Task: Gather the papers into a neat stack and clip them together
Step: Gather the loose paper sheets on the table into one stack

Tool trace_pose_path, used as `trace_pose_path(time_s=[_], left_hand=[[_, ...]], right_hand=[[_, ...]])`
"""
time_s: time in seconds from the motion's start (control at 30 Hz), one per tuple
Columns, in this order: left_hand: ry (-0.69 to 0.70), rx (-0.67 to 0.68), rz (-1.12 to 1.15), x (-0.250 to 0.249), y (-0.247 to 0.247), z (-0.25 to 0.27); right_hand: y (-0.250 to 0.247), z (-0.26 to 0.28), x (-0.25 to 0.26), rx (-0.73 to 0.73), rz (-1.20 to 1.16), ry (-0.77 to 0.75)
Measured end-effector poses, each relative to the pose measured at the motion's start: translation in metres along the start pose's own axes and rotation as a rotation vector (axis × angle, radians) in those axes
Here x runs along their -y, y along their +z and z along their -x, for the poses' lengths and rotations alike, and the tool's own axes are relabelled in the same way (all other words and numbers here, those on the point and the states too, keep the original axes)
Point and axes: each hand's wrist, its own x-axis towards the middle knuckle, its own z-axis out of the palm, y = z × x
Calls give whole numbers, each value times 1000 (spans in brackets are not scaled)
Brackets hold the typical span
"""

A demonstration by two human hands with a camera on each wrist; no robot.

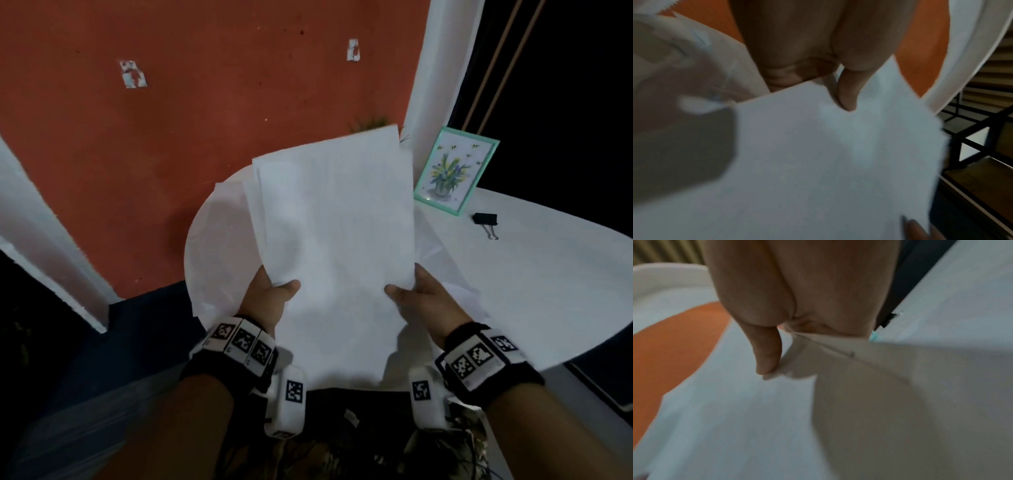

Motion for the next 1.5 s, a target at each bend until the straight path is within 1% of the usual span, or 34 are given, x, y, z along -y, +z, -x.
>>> trace_pose_path(time_s=[0.07, 0.1, 0.23, 0.33, 0.4, 0.47, 0.5, 0.63, 0.7, 0.73, 0.77, 0.83, 0.93, 0.97, 1.0, 1.03, 1.07, 1.17, 1.23, 1.37, 1.5], left_hand=[[48, -7, -33, -3, 9, 1], [54, -2, -24, -3, 14, 2], [114, -47, -15, -2, 27, 5], [133, 54, -107, 3, 36, 1], [110, 122, -164, 12, 39, -6], [83, 146, -246, 24, 38, -15], [78, 161, -335, 30, 35, -19], [198, 190, -838, 50, 24, -35], [193, 205, -1044, 56, 20, -40], [173, 217, -1105, 59, 18, -41], [140, 231, -1139, 62, 16, -42], [95, 261, -1165, 67, 13, -45], [90, 300, -1252, 64, 13, -49], [83, 303, -1284, 63, 13, -51], [69, 308, -1315, 61, 14, -52], [59, 312, -1343, 62, 15, -54], [58, 314, -1362, 61, 14, -54], [52, 326, -1387, 58, 17, -52], [45, 330, -1415, 54, 19, -48], [34, 316, -1409, 51, 20, -44], [22, 309, -1383, 48, 21, -40]], right_hand=[[1, 3, -4, 9, 166, -5], [0, 3, -7, -19, 191, -8], [-19, 6, -11, -189, 152, -51], [-40, 7, -8, -215, 211, -66], [-63, 7, -7, -211, 253, -72], [-94, 8, -6, -282, 239, -62], [-113, 8, -6, -345, 224, -51], [-193, 16, -5, -543, 185, 38], [-238, 19, -5, -587, 262, 124], [-263, 20, -8, -615, 321, 178], [-286, 22, -8, -645, 383, 235], [-328, 27, -6, -644, 432, 274], [-361, 27, 0, -553, 472, 295], [-369, 23, 0, -535, 552, 357], [-380, 16, -4, -552, 689, 412], [-391, 7, -9, -609, 814, 439], [-401, 0, -15, -650, 873, 474], [-409, -26, -28, -641, 885, 570], [-405, -40, -28, -628, 865, 621], [-397, -55, -26, -656, 917, 650], [-384, -50, -22, -674, 986, 641]])
